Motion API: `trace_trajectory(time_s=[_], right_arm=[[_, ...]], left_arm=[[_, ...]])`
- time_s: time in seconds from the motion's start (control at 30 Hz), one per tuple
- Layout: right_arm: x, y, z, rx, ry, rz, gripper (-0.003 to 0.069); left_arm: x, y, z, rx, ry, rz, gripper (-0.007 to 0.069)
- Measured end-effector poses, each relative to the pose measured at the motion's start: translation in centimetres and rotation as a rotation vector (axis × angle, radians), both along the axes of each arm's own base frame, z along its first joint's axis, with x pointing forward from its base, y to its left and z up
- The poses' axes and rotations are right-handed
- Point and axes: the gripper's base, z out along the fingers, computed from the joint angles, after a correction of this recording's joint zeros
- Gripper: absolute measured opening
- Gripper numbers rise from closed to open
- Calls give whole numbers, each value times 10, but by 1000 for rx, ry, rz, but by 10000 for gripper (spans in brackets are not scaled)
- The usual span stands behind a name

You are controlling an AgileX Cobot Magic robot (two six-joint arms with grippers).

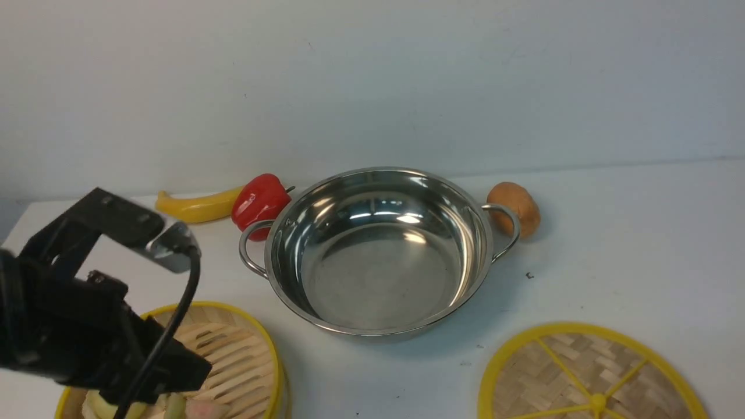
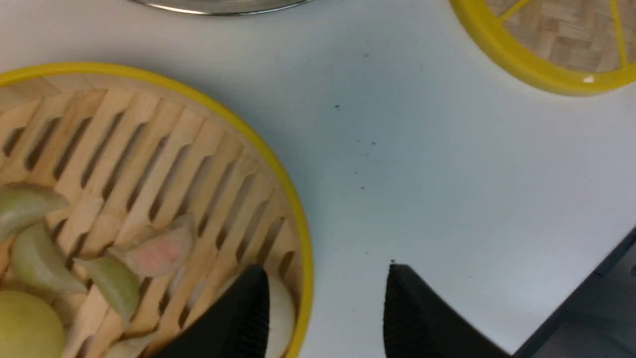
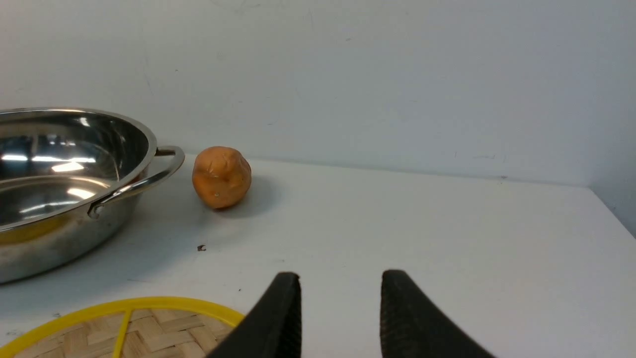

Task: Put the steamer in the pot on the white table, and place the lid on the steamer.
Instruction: 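Grasp the rim of the steamer basket holding the buns with the left gripper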

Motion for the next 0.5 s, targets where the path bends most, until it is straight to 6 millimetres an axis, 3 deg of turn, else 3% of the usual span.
trace_trajectory(time_s=[0.13,0.23,0.33,0.5], right_arm=[[0,0,0,0,0,0,246],[0,0,0,0,-1,0,246],[0,0,0,0,-2,0,246],[0,0,0,-1,-2,1,246]], left_arm=[[24,1,-14,29,53,51,332],[43,-14,-37,85,141,61,332],[52,-30,-55,149,198,76,332],[59,-46,-72,228,239,253,332]])
